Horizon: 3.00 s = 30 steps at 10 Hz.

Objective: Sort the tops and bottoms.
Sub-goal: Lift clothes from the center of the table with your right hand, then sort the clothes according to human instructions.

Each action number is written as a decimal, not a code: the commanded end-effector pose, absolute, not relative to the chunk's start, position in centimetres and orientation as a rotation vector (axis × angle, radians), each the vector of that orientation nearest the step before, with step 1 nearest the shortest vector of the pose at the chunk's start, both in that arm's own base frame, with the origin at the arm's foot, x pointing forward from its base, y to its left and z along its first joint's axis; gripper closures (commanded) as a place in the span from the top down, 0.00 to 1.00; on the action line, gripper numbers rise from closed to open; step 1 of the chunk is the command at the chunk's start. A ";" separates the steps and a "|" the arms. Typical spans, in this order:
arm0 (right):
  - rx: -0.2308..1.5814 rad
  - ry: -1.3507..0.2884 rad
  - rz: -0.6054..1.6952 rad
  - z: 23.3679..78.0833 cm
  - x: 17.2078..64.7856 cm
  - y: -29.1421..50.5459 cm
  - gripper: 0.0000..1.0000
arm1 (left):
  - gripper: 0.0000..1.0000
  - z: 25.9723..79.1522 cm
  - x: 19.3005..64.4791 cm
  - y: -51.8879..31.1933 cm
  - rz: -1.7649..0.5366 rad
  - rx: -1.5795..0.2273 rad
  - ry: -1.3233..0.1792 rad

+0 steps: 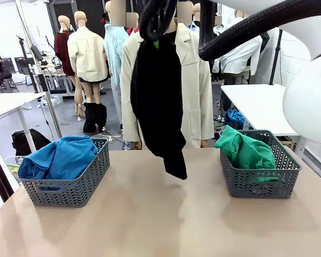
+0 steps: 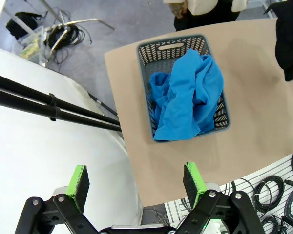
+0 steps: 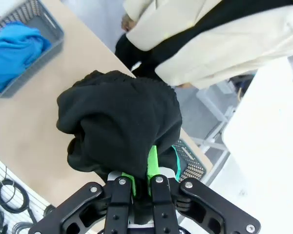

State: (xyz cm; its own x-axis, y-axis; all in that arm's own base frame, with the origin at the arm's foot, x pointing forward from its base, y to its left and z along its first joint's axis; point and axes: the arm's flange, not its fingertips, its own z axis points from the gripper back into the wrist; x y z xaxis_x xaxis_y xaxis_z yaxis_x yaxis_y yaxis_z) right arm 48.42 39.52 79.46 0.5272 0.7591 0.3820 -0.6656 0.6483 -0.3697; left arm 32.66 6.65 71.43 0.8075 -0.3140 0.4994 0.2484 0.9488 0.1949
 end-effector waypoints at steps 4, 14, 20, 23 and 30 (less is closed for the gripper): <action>-0.174 -0.544 0.867 80.3 47.1 40.0 0.00 | 1.00 71.6 32.6 6.7 -0.296 0.121 -0.547; -0.174 -0.544 0.867 80.3 47.1 40.0 0.00 | 1.00 71.6 32.6 6.7 -0.296 0.121 -0.547; -0.174 -0.544 0.867 80.3 47.1 40.0 0.00 | 1.00 71.6 32.6 6.7 -0.296 0.121 -0.547; -0.174 -0.544 0.867 80.3 47.1 40.0 0.00 | 1.00 71.6 32.6 6.7 -0.296 0.121 -0.547; -0.342 -0.648 0.822 84.4 47.7 36.6 0.00 | 1.00 71.6 32.6 6.7 -0.296 0.121 -0.547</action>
State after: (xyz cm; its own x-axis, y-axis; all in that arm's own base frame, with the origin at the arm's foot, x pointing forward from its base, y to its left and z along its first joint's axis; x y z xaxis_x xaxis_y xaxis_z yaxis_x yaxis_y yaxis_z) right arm 47.55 38.21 81.61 0.5179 0.7656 0.3816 -0.6338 0.6430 -0.4299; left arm 32.66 6.66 71.42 0.8076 -0.3137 0.4994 0.2483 0.9489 0.1946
